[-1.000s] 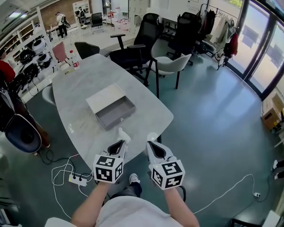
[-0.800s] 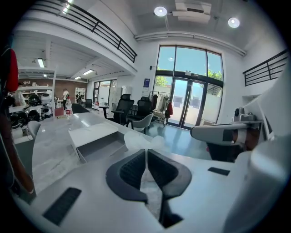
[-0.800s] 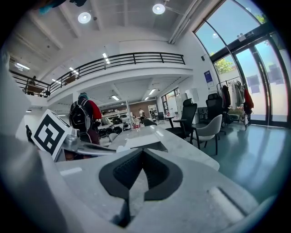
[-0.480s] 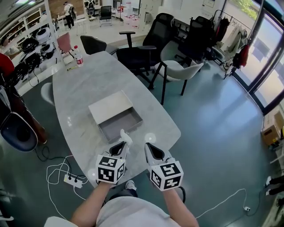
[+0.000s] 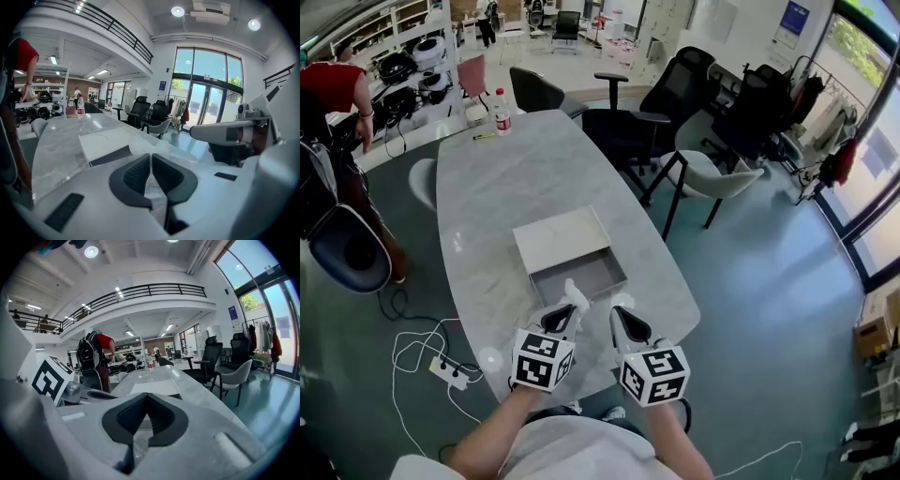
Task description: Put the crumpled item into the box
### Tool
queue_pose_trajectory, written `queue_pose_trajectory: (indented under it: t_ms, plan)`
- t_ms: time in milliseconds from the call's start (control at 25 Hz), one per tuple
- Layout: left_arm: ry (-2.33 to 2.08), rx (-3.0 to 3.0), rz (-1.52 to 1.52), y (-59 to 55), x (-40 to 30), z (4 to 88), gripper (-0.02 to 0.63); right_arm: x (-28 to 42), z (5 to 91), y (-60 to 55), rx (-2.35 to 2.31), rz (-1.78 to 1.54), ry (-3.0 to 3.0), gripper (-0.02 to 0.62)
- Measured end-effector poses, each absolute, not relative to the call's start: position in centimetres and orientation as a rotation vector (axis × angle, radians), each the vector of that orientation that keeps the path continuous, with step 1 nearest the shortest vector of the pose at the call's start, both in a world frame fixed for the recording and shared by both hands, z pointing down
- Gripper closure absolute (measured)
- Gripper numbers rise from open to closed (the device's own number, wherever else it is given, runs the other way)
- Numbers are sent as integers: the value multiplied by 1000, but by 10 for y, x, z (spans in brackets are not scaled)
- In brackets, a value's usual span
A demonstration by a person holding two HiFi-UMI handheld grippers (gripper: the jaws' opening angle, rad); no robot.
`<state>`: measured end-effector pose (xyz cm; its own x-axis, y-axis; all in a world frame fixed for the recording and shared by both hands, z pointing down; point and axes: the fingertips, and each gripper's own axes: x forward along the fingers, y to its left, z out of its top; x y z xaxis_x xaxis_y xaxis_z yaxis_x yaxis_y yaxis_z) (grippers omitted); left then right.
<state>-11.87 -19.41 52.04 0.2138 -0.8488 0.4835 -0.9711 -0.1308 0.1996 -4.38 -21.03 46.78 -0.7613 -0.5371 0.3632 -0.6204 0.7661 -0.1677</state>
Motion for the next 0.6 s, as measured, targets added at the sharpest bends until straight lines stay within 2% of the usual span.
queue_pose_trajectory:
  t_ms: [600]
  plan:
    - [-1827, 1860, 465, -231, -143, 539, 584, -88, 481, -265, 546, 410, -2731, 591]
